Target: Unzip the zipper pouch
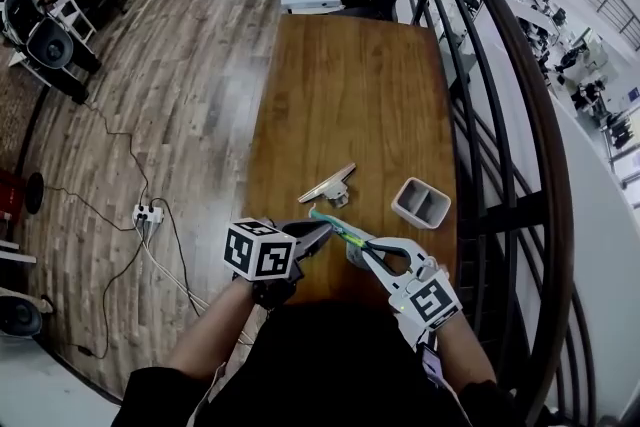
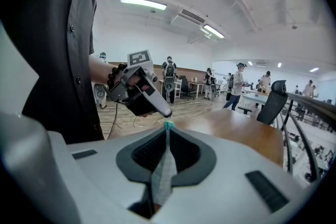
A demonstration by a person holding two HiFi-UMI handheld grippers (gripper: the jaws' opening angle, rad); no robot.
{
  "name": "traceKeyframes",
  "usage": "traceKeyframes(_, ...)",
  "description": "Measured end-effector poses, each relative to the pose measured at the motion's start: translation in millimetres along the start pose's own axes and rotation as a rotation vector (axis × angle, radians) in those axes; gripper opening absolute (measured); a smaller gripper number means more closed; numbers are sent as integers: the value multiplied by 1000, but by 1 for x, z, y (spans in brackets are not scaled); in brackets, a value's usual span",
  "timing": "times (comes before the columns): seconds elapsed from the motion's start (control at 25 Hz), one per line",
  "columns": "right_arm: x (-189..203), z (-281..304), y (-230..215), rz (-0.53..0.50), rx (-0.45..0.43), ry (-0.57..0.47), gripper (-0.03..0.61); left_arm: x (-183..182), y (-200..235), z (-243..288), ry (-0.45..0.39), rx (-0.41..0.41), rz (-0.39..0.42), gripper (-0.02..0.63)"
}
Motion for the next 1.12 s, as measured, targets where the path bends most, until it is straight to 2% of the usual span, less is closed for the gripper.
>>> traceKeyframes(0.12, 1, -3, -2, -2, 6, 1, 20, 0, 3, 0, 0, -41, 43, 12)
traceKeyframes(0.32, 4, -5, -4, -33, -2, 13, 19, 0, 6, -2, 0, -47, 27, 12)
traceKeyframes(0.48, 4, -3, -3, -47, -5, 15, 18, 1, 16, -5, 12, -111, 84, 12)
traceKeyframes(0.6, 4, -4, -3, -43, -3, 15, 18, 3, 18, -9, 11, -100, 65, 12)
traceKeyframes(0.76, 6, -5, -2, -40, -1, 23, 18, 5, 20, -8, 28, -129, 122, 12)
traceKeyframes(0.88, 6, -6, -2, -48, -5, 27, 18, 7, 21, -8, 26, -134, 120, 11)
traceKeyframes(0.96, 5, -7, -3, -56, -2, 26, 18, 6, 26, -12, 18, -166, 117, 11)
traceKeyframes(1.08, 7, -14, -9, -15, 37, 14, 18, 2, 41, -23, 17, -258, 166, 9)
traceKeyframes(1.12, 8, -16, -12, -8, 45, 10, 18, 1, 45, -27, 19, -258, 169, 9)
Point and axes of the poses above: the fingertips, and each gripper's own axes: z forward along the fingers, y to its left, x out of its underside, the point moved 7 cm from there along -z, backward along the fingers, and after that the axes turned 8 degrees about -y, right-handed, at the moved point
